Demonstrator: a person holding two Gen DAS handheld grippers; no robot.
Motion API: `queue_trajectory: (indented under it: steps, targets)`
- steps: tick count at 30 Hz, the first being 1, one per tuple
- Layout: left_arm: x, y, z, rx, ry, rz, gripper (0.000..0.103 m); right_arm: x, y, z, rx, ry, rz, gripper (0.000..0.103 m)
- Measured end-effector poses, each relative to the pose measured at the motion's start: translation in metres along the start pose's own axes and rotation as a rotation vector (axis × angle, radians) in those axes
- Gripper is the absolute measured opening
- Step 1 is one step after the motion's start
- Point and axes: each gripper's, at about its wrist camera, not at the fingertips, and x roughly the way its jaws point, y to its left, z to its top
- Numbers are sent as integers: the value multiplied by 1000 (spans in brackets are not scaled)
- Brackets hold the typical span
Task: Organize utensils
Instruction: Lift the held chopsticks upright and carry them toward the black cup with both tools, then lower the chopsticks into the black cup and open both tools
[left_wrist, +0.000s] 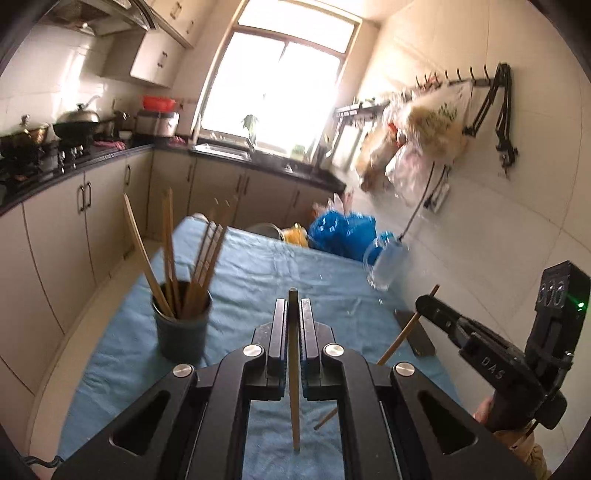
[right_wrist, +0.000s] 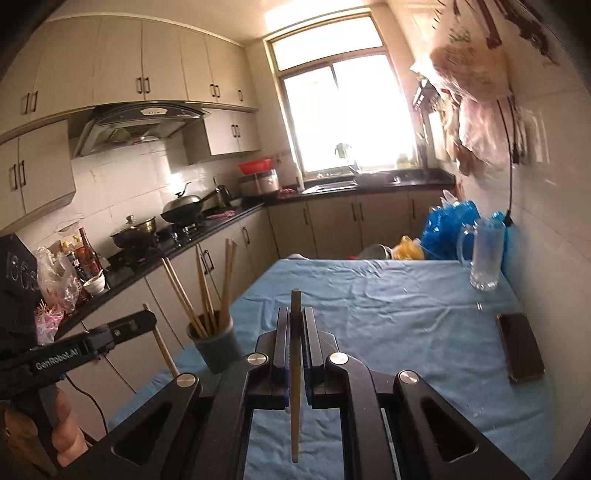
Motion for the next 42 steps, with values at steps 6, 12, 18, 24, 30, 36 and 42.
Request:
queue_trajectory:
  steps: [6, 12, 18, 24, 30, 36, 42]
  targets:
    - [-17, 11, 28, 29, -83, 36, 5, 17, 16, 18, -21, -4, 30, 6]
    - [-25, 31, 60, 24, -120, 52, 5, 29, 33, 43, -35, -30, 70, 6]
    - [-34, 49, 92, 36, -158, 91, 5, 44, 57, 74, -41, -67, 126, 6]
    - [-38, 66, 123, 56, -216, 145, 5, 72, 85, 101, -38, -108, 190, 6]
    - [-10, 85, 140, 45, -209, 183, 5, 106, 102, 112, -28, -124, 213, 6]
    - [41, 117, 126, -38, -71, 160, 5, 146, 108, 93, -38, -56, 195, 6]
    - [63, 124, 109, -40, -20, 173, 5, 168, 98, 72, -23, 28, 188, 6]
